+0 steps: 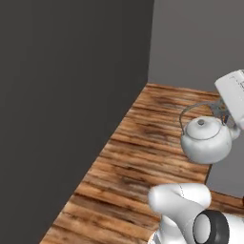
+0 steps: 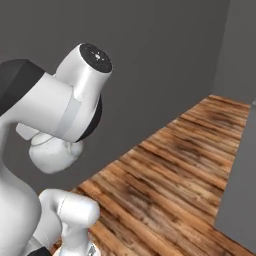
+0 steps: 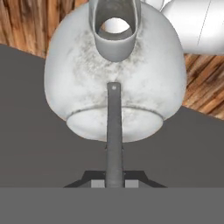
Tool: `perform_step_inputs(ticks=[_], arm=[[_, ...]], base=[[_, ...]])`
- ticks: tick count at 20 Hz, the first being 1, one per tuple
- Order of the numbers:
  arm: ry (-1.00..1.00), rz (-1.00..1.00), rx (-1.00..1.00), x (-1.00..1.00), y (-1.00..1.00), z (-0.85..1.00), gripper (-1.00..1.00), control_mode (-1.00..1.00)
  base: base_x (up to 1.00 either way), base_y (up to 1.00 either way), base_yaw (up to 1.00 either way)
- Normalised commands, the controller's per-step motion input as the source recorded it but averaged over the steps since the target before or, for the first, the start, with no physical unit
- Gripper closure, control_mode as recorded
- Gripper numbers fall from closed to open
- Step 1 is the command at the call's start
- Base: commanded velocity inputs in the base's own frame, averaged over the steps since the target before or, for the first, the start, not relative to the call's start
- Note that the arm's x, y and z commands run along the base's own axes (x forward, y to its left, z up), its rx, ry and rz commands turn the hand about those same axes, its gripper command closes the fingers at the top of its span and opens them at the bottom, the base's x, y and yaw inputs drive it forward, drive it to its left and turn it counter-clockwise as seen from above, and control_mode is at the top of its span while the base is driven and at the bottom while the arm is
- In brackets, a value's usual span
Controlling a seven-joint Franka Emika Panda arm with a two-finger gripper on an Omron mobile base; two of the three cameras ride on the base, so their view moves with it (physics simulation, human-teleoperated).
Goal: The kettle is done boiling. Turn off the stove, then wait for 300 timesteps before moving the kettle to the dining table.
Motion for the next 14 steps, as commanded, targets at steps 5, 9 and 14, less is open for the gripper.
perform_step_inputs(ticks=[5,9,14], arm=[[0.0,0.0,0.0,0.0,0.0,0.0,1.0,1.0],[0.0,0.0,0.0,0.0,0.0,0.0,1.0,1.0],[0.0,0.0,0.0,0.0,0.0,0.0,1.0,1.0]], base=[[1.0,-0.02,-0.48],[1.0,0.0,-0.44],[1.0,0.0,-0.39]])
